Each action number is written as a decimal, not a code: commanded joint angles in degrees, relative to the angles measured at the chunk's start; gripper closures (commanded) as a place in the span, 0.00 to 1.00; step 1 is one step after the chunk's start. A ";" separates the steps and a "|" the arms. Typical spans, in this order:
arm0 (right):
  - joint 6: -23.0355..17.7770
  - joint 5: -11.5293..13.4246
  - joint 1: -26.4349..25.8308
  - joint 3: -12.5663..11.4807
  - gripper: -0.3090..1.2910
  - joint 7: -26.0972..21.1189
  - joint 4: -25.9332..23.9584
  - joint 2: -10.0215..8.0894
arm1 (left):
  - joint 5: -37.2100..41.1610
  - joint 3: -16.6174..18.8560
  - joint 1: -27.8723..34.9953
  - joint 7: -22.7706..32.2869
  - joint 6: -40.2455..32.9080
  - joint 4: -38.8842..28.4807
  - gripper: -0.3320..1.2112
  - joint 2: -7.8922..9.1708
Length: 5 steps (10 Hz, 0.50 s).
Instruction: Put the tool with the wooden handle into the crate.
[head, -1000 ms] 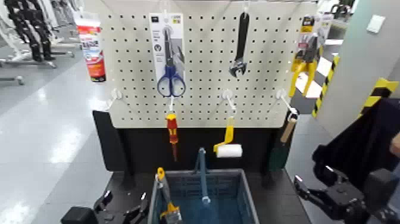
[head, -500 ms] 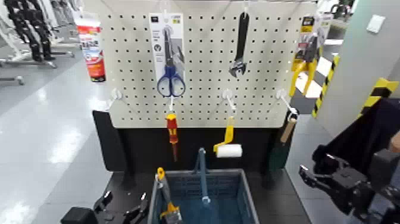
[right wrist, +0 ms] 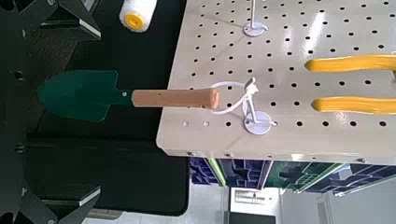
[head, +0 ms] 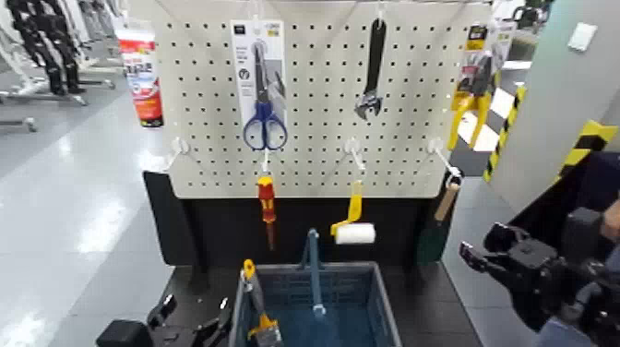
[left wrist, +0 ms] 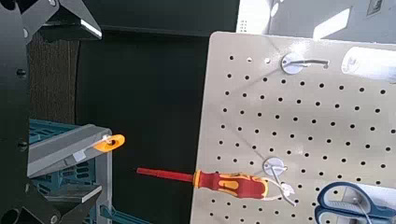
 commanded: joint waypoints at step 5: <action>-4.18 -0.68 -8.97 5.88 0.28 1.41 11.42 -1.45 | -0.08 0.09 -0.35 -0.39 -0.33 0.55 0.31 -0.21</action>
